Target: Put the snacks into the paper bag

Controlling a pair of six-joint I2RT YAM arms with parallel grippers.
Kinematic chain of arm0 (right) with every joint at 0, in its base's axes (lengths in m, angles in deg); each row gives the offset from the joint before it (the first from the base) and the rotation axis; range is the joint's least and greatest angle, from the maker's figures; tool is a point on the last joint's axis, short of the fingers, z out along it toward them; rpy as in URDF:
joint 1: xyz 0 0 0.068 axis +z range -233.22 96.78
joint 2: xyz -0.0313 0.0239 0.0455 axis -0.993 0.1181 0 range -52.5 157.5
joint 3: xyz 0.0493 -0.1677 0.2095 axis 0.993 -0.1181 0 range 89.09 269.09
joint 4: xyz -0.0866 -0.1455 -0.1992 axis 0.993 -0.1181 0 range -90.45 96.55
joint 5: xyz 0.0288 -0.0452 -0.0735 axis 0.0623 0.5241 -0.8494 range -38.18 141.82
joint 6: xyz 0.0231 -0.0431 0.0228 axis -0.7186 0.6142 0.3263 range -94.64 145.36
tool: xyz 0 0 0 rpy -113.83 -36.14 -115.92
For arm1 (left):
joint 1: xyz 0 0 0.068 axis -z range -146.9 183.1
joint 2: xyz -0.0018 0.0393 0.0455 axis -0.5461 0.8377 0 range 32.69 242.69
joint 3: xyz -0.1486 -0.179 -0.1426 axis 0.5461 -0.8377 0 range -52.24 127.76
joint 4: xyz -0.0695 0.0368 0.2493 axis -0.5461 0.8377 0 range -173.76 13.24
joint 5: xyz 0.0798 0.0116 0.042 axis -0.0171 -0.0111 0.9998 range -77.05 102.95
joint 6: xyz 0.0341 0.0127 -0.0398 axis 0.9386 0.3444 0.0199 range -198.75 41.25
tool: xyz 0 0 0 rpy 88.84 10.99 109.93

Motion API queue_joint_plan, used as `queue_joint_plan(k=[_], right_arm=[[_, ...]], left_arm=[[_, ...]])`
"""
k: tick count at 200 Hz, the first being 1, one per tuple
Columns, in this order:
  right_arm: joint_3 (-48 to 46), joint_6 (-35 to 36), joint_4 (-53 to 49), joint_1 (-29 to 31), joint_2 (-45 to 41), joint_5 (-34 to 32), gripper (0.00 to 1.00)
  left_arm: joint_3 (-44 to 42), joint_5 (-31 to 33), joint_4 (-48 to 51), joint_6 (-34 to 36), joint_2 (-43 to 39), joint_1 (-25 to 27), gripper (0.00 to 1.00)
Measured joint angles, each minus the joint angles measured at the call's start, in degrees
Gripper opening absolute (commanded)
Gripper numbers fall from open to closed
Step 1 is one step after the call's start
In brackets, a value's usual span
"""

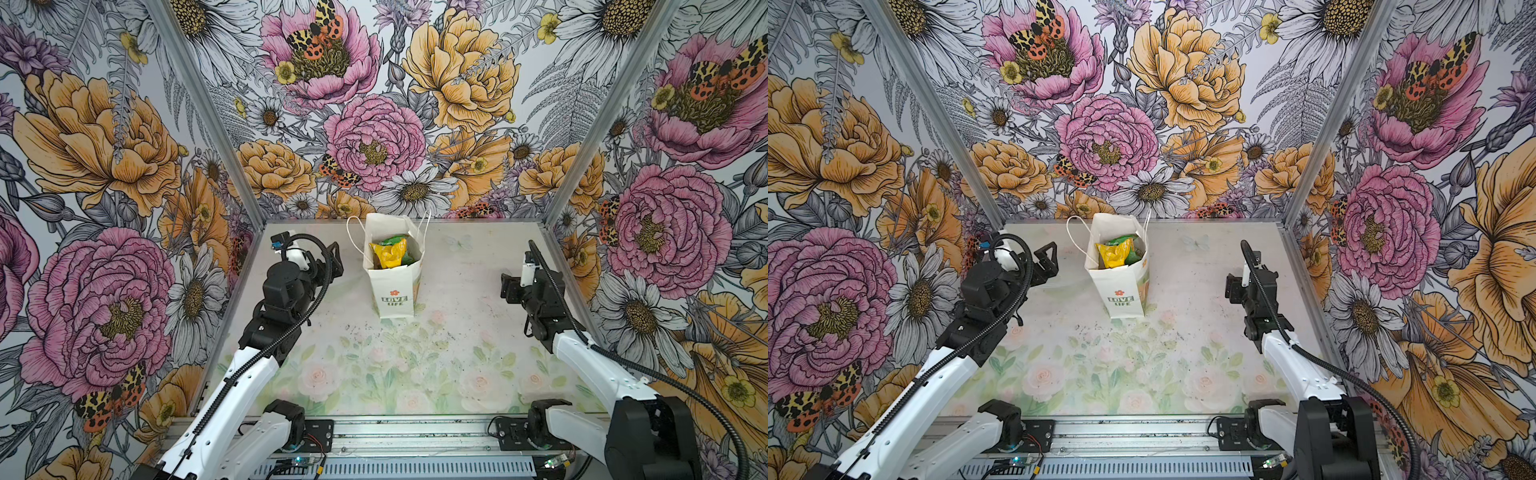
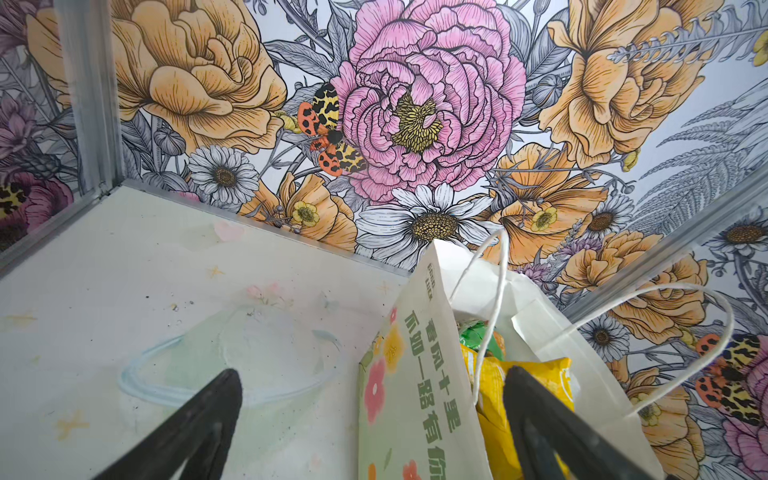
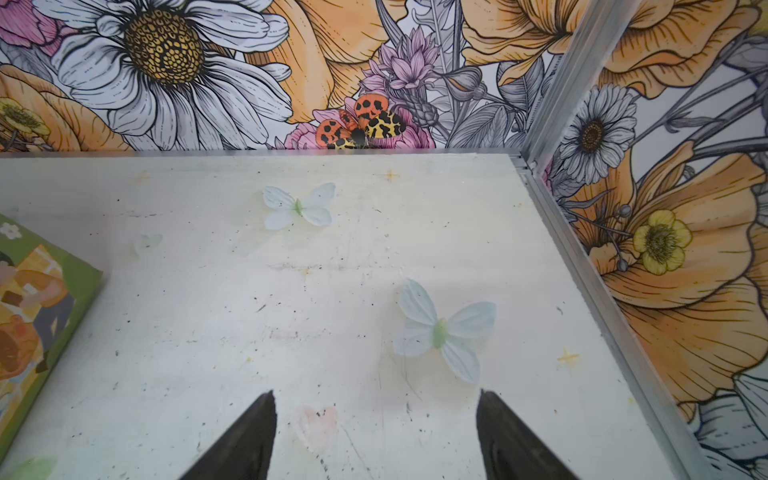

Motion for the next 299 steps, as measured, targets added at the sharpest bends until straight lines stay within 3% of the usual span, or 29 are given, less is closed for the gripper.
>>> queue_joint_plan(k=[84, 153, 218, 244, 299], right_arm=[[-5.8, 0.6, 22.8, -1.2, 13.9, -2.4, 0.78], [-8.6, 0.3, 35.4, -1.2, 20.8, -5.0, 0.78], [-9.6, 0.3, 39.7, -1.2, 21.5, -5.4, 0.82], [-9.6, 0.3, 40.2, -1.2, 21.5, -5.4, 0.89], [-9.6, 0.2, 40.7, -1.2, 21.6, -5.4, 0.93]], left_arm=[[-9.0, 5.9, -7.3, 12.2, -3.0, -1.1, 0.99], [-20.6, 6.0, -20.0, 20.5, -2.9, -8.2, 0.99], [-28.9, 3.5, -32.3, 21.4, -0.1, -16.4, 0.99], [-30.7, 1.8, -37.4, 21.8, 2.9, -17.8, 0.99], [-32.7, -1.8, -47.2, 23.0, 12.9, -18.2, 0.99]])
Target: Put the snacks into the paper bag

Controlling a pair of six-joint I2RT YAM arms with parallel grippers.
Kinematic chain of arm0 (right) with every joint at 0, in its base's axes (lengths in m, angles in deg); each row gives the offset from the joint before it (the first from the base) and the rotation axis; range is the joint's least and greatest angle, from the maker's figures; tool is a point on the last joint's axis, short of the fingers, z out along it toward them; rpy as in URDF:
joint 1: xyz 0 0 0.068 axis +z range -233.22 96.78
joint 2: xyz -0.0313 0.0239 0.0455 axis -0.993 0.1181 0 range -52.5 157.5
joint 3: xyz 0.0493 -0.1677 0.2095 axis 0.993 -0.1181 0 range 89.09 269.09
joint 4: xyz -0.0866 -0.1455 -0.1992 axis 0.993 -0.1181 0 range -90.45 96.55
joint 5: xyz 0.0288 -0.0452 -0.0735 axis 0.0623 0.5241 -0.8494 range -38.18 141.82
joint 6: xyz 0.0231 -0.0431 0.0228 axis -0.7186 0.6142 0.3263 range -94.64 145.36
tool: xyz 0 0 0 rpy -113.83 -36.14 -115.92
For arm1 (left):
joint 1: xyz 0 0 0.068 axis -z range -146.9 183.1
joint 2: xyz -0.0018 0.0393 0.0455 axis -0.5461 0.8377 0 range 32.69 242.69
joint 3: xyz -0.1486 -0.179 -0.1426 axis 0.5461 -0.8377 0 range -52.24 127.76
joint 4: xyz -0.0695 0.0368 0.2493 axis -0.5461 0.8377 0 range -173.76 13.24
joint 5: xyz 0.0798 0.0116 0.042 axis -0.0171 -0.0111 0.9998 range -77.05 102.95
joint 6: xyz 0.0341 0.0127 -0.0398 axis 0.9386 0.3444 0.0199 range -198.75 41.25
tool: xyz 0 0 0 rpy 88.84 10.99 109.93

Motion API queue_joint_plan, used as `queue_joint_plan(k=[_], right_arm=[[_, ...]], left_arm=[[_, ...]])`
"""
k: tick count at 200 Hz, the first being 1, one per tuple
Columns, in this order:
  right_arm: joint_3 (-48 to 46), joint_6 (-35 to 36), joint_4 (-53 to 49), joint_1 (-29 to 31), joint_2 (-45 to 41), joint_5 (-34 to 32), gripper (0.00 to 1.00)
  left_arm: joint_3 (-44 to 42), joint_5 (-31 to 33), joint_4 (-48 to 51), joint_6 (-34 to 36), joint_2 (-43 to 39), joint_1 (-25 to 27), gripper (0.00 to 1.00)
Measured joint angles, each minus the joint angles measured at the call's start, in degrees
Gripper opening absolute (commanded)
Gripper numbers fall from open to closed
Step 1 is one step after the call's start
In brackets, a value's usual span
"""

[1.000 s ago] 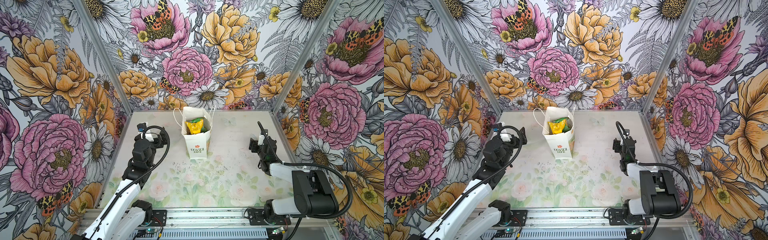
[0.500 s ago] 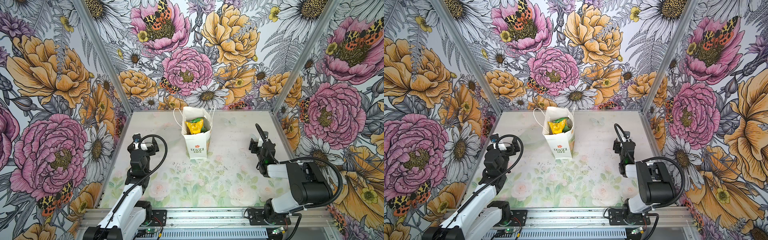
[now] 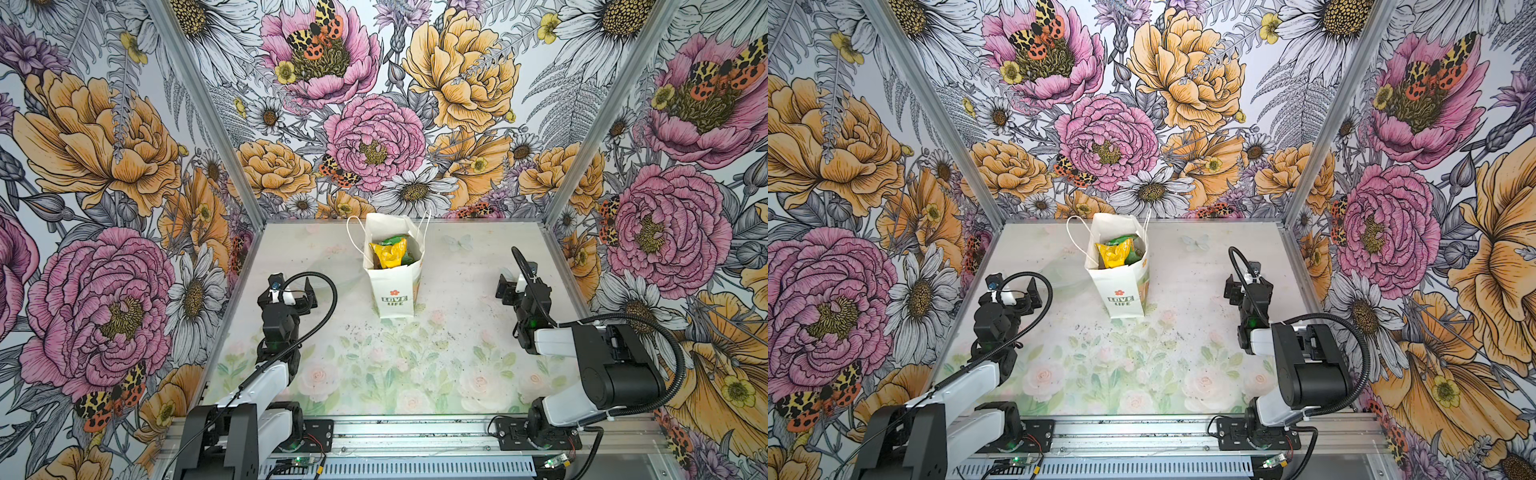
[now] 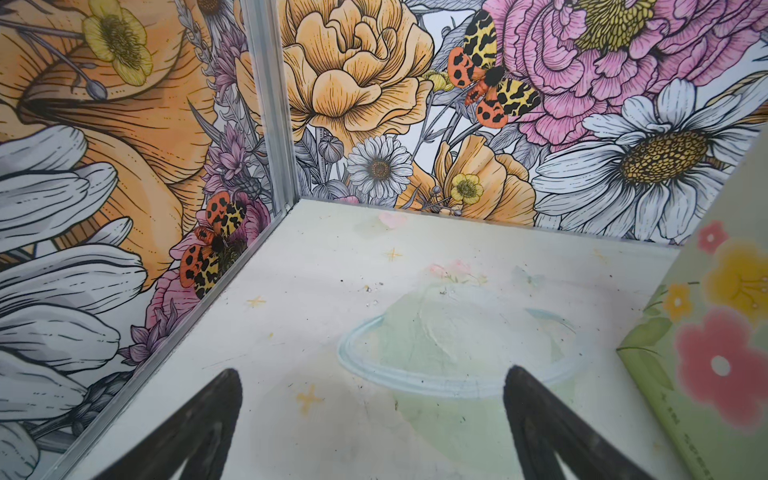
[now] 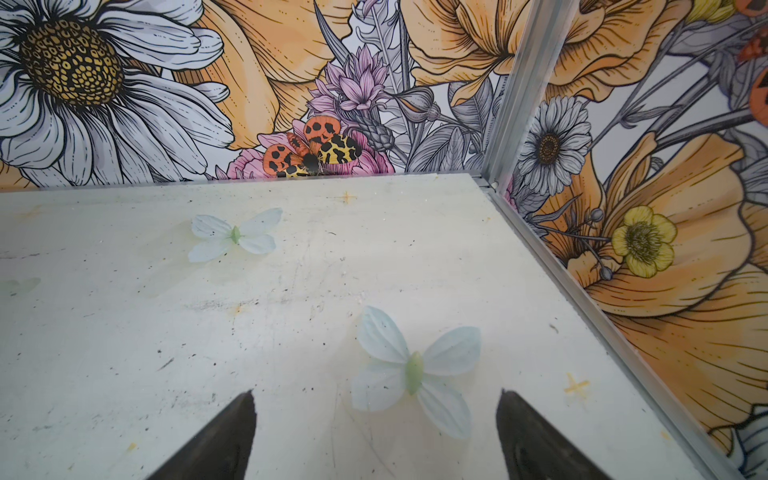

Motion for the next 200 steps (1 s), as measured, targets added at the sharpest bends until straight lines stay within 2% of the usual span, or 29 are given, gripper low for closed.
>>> queue_joint_plan(k=[94, 135, 200], right_arm=[[0.0, 0.0, 0.3, 0.0, 0.0, 0.0, 1.00], [0.0, 0.0, 0.3, 0.0, 0.0, 0.0, 1.00], [0.0, 0.0, 0.3, 0.0, 0.0, 0.0, 1.00]], left_arm=[[0.8, -2.6, -11.5, -0.5, 14.4, -0.4, 0.99], [0.8, -2.7, -20.5, -1.3, 24.9, -0.4, 0.99], [8.0, -3.7, -15.3, -1.2, 25.9, -0.3, 0.99]])
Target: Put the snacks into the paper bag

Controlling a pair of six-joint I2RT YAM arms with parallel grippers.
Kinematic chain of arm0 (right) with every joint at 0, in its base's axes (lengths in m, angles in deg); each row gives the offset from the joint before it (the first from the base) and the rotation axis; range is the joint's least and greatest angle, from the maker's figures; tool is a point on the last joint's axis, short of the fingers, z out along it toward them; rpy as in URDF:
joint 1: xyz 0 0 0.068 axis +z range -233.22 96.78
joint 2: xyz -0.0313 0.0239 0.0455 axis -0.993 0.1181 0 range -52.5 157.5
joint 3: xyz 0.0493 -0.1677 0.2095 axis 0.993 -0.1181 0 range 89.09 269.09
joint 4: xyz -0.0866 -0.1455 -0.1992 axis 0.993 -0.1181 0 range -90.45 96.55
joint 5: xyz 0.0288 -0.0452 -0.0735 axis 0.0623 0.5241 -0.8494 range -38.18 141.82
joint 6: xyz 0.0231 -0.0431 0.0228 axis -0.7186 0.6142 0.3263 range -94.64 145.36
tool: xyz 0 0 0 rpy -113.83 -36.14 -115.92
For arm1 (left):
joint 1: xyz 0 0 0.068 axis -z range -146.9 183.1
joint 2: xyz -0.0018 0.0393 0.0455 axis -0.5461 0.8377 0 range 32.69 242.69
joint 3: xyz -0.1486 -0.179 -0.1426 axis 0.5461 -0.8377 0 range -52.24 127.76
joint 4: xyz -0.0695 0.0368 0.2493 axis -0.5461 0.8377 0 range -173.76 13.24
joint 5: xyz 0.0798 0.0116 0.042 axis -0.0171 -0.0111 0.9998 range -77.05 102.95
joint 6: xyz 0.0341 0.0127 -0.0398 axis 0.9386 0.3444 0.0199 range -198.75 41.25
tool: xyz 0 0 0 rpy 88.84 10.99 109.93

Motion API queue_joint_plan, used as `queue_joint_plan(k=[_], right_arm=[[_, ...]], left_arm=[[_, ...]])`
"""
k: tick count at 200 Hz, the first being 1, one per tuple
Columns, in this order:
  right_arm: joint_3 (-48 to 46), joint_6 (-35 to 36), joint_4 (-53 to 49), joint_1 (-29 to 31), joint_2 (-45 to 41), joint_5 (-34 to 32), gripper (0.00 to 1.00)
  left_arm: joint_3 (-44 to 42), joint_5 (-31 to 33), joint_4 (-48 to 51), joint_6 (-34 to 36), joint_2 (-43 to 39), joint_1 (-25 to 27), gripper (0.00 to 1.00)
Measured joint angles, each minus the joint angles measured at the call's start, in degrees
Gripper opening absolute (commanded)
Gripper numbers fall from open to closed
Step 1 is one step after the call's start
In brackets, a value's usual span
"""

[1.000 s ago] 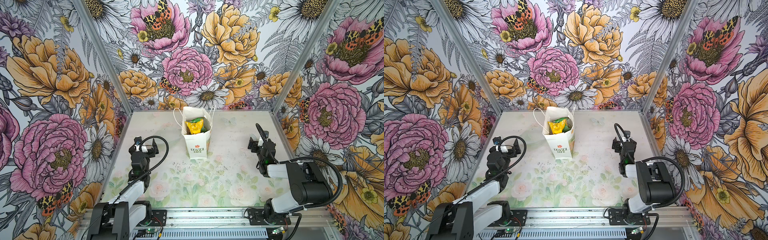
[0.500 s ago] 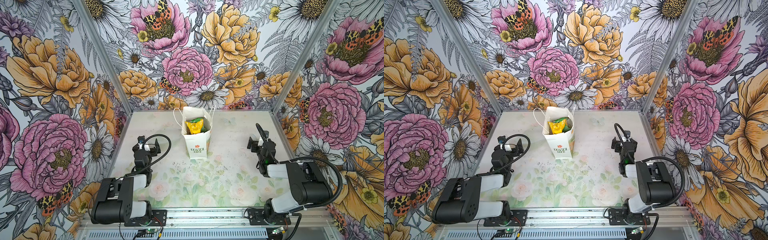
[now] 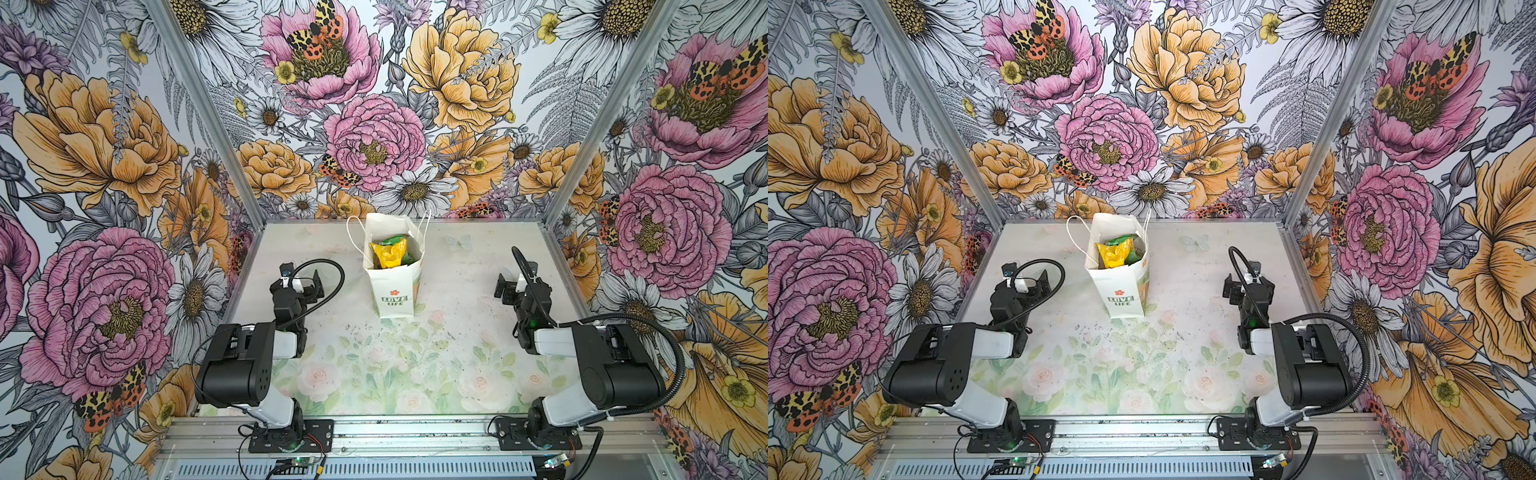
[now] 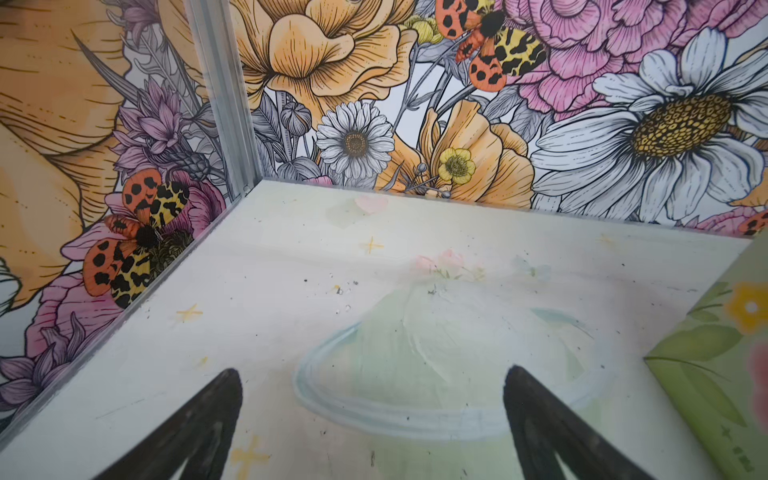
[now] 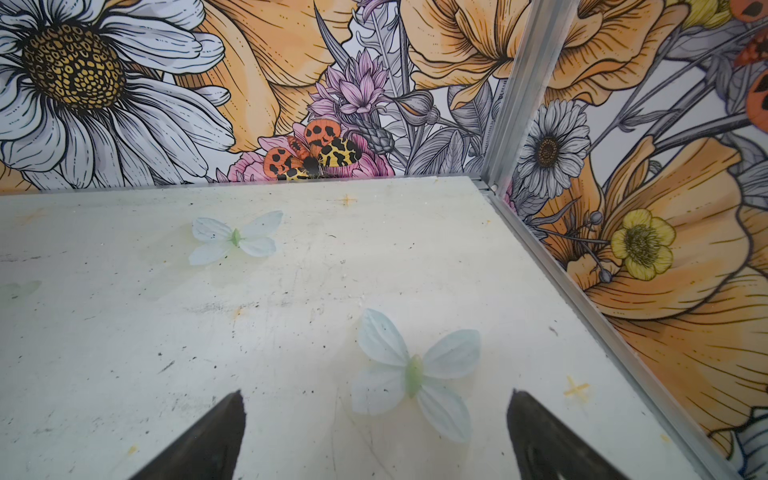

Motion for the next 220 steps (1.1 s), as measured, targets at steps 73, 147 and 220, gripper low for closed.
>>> queue_joint_plan(k=[73, 147, 220], right_arm=[[0.0, 0.0, 0.0, 0.0, 0.0, 0.0, 1.00], [0.0, 0.0, 0.0, 0.0, 0.0, 0.0, 1.00], [0.0, 0.0, 0.0, 0.0, 0.0, 0.0, 1.00]], left_arm=[[0.0, 0.0, 1.8, 0.2, 0.0, 0.0, 0.99], [0.0, 0.0, 2.0, 0.6, 0.0, 0.7, 0.99], [0.0, 0.0, 2.2, 0.6, 0.0, 0.7, 0.99]])
